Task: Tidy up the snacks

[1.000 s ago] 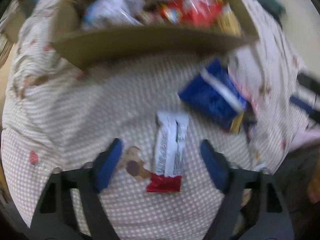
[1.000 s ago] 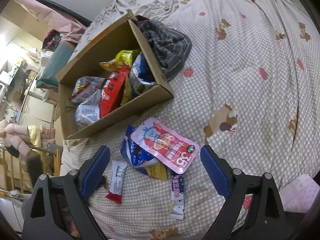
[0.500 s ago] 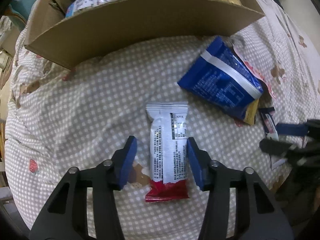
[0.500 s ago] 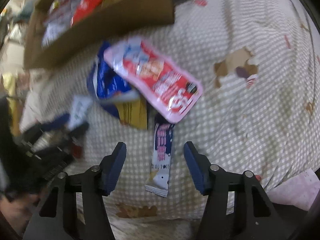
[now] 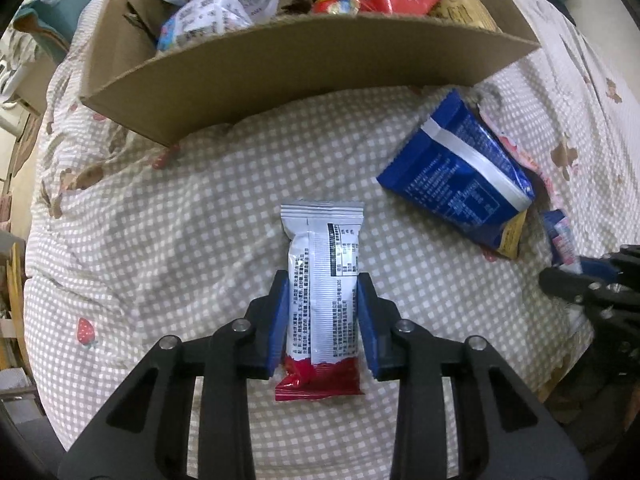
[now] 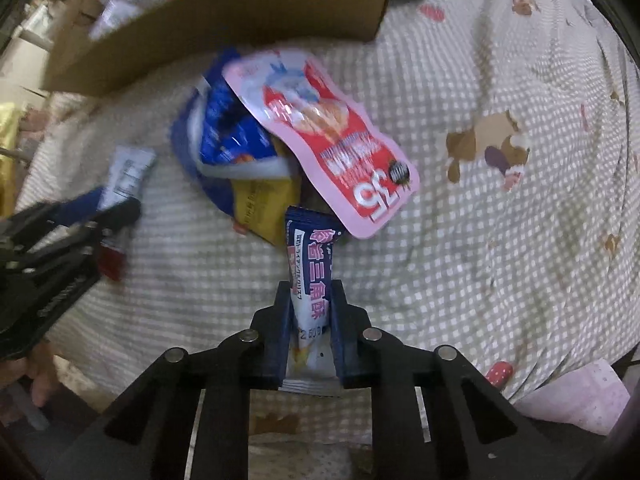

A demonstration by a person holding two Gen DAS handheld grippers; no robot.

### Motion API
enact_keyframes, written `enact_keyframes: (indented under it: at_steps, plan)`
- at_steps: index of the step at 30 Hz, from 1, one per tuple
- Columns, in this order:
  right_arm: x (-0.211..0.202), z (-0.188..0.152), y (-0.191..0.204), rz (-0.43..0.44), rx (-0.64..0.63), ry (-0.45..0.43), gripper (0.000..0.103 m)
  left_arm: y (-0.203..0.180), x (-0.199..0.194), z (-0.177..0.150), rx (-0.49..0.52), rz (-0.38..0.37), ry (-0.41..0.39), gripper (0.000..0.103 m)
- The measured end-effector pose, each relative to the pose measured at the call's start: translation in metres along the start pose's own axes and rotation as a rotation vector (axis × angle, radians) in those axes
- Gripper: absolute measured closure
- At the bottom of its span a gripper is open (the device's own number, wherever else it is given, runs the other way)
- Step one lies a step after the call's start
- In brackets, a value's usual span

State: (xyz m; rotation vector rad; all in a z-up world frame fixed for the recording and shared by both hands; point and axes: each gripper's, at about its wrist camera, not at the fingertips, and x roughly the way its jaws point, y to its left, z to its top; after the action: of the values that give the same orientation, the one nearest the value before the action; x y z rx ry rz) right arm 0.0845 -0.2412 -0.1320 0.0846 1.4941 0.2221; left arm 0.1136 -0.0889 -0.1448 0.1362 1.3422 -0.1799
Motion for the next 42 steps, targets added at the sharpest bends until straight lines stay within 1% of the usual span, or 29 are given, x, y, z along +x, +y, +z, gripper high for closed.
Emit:
enact_keyframes:
  at_steps: [3, 5, 9, 10, 12, 15, 17, 20, 22, 25, 26, 27, 29, 30, 34, 37, 39, 42]
  plan:
    - [-0.022, -0.002, -0.011, 0.07, 0.046, -0.078, 0.084, 0.01, -0.01, 0.002, -0.023, 0.002, -0.019, 0.075]
    - [-0.039, -0.002, -0.02, 0.16, 0.088, -0.148, 0.084, 0.018, -0.019, 0.003, -0.036, 0.006, -0.037, 0.075]
    - [-0.074, -0.005, -0.035, 0.29, 0.129, -0.317, 0.084, 0.031, -0.04, 0.005, -0.06, 0.011, -0.095, 0.075]
    - [-0.086, -0.006, -0.036, 0.319, 0.129, -0.373, 0.084, 0.032, -0.045, 0.006, -0.065, 0.008, -0.106, 0.075]
    - [-0.103, -0.001, -0.035, 0.346, 0.124, -0.439, 0.084, 0.036, -0.055, 0.005, -0.076, 0.008, -0.137, 0.075]
    - [-0.119, -0.004, -0.037, 0.374, 0.118, -0.522, 0.084, 0.042, -0.071, 0.003, -0.093, 0.013, -0.183, 0.075]
    - [-0.124, -0.008, -0.031, 0.383, 0.116, -0.56, 0.084, 0.046, -0.08, 0.004, -0.108, 0.017, -0.215, 0.075]
    - [-0.133, -0.004, -0.033, 0.396, 0.119, -0.625, 0.084, 0.047, -0.092, 0.002, -0.125, 0.026, -0.252, 0.075]
    - [-0.137, 0.004, -0.033, 0.408, 0.123, -0.656, 0.084, 0.045, -0.096, -0.002, -0.132, 0.032, -0.27, 0.075]
    - [-0.139, 0.008, -0.033, 0.42, 0.131, -0.67, 0.084, 0.047, -0.1, -0.003, -0.138, 0.039, -0.293, 0.075]
    - [-0.14, 0.009, -0.033, 0.422, 0.135, -0.67, 0.084, 0.047, -0.102, -0.003, -0.134, 0.032, -0.285, 0.075]
    - [-0.139, 0.01, -0.034, 0.425, 0.14, -0.668, 0.084, 0.047, -0.095, 0.001, -0.131, 0.024, -0.285, 0.075]
    - [-0.14, 0.011, -0.034, 0.428, 0.15, -0.667, 0.084, 0.039, -0.098, 0.004, -0.106, 0.006, -0.303, 0.075]
    - [-0.14, 0.012, -0.034, 0.429, 0.153, -0.669, 0.084, 0.036, -0.106, 0.004, -0.089, 0.003, -0.321, 0.075]
    - [-0.147, 0.018, -0.028, 0.415, 0.134, -0.683, 0.084, 0.036, -0.128, 0.012, -0.079, -0.01, -0.372, 0.075]
    - [-0.157, 0.027, -0.022, 0.42, 0.11, -0.71, 0.084, 0.038, -0.139, 0.023, -0.075, 0.004, -0.395, 0.075]
    - [-0.162, 0.035, -0.019, 0.408, 0.094, -0.725, 0.084, 0.04, -0.142, 0.03, -0.074, 0.016, -0.403, 0.075]
    - [-0.163, 0.048, -0.018, 0.402, 0.086, -0.73, 0.084, 0.044, -0.146, 0.042, -0.064, 0.034, -0.415, 0.075]
